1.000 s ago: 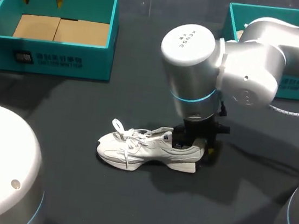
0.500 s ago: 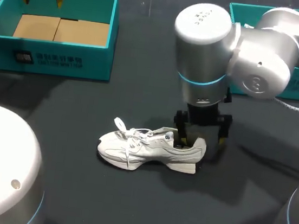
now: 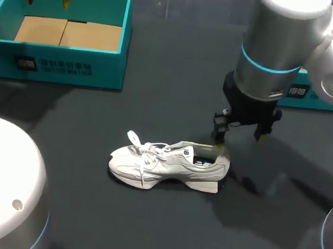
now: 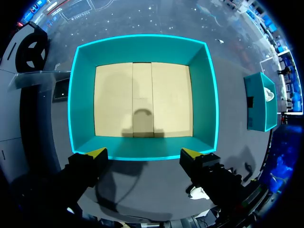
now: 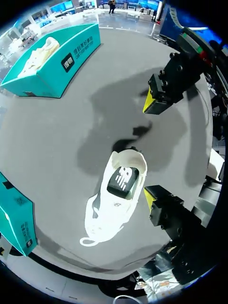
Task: Take the shoe out of the shoebox, open the shoe tongue, remove and reinsert the insole, then place the shoe into the shoebox
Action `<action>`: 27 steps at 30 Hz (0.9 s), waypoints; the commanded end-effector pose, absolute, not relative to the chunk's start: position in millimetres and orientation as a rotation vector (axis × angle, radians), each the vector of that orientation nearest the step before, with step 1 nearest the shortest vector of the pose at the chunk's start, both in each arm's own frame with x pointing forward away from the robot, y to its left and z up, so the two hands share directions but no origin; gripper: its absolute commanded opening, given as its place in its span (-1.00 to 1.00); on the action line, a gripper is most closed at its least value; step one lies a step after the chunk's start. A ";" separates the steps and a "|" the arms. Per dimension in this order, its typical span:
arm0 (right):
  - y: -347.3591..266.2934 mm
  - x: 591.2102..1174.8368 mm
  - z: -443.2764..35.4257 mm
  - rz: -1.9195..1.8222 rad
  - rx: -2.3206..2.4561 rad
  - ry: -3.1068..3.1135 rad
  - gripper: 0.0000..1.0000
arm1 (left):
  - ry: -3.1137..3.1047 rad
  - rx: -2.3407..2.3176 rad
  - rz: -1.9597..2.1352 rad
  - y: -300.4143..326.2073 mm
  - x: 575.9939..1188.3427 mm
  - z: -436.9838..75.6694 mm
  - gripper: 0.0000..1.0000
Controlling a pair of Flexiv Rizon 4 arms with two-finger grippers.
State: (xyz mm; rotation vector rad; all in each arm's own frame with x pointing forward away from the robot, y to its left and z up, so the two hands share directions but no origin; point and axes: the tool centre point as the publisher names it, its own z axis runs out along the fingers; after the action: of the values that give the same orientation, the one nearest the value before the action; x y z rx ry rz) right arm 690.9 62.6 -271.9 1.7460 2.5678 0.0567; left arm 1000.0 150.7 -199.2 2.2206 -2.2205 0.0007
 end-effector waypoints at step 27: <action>-17.6 673.6 -272.8 1.494 0.662 2.911 1.00 | -2.221 2.221 0.000 150.4 1000.0 -199.3 1.00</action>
State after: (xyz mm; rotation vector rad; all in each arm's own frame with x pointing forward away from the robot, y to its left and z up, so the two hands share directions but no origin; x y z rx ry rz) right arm 678.4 -9.5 -267.8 0.7893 3.2030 0.8820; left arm 1000.0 150.7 -199.2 2.2207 -2.2205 0.0006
